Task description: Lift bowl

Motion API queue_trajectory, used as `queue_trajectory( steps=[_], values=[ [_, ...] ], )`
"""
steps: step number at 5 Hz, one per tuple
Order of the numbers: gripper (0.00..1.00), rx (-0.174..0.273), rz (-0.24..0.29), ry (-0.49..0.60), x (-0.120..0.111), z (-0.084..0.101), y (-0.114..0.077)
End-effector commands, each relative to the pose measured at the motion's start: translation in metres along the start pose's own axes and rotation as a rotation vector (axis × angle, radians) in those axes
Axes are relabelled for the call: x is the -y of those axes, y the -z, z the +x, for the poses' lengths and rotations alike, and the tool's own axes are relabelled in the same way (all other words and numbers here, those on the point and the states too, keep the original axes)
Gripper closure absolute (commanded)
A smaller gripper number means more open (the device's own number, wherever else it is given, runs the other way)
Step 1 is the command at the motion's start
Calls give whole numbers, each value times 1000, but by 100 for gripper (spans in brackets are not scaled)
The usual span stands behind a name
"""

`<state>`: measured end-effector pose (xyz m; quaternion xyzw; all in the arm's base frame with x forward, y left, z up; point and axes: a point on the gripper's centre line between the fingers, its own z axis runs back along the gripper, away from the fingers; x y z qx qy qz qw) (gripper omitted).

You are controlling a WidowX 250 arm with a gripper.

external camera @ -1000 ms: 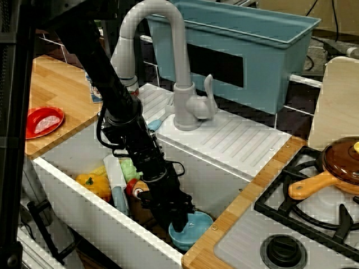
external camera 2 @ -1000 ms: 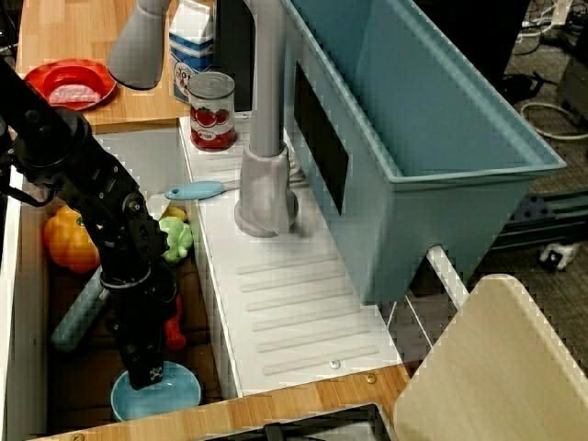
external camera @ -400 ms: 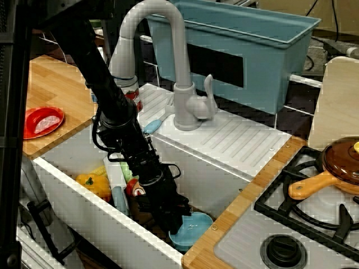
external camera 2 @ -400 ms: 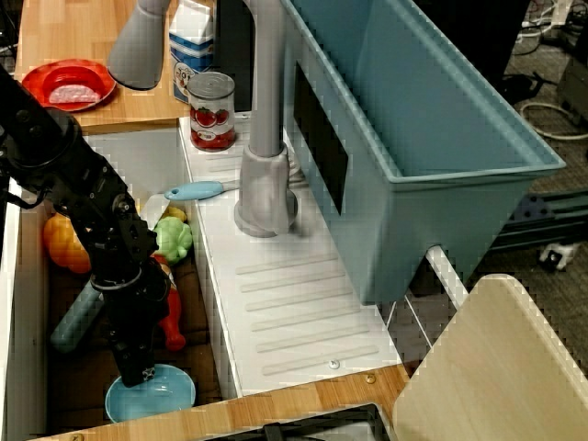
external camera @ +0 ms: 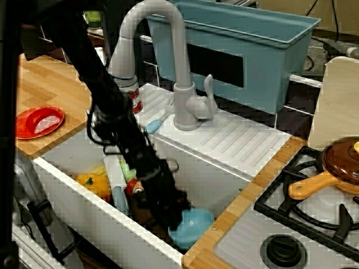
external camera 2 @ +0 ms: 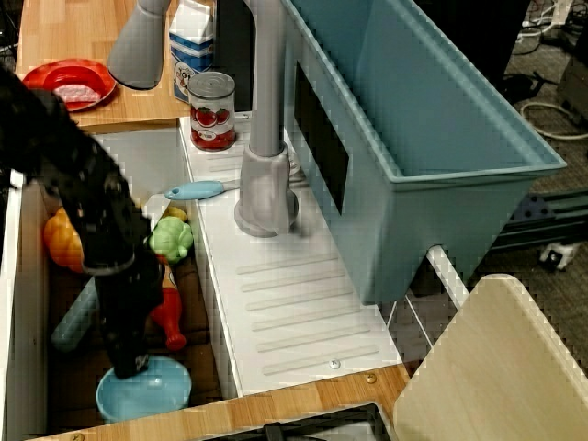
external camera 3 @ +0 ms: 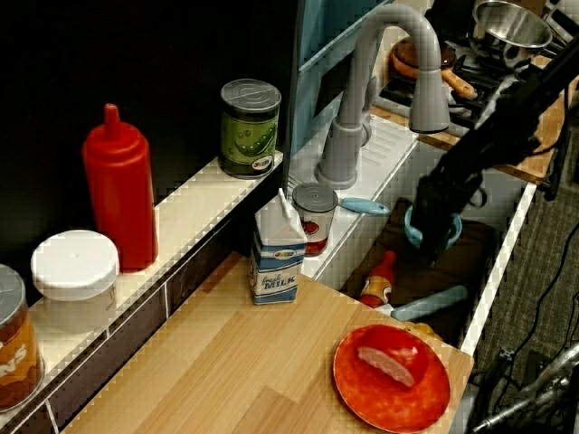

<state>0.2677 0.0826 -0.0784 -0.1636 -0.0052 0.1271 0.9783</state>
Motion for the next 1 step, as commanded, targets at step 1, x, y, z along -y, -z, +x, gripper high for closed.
queue_trajectory(
  steps=[1],
  values=[
    [100,82,-149,25,45,6,-77]
  ],
)
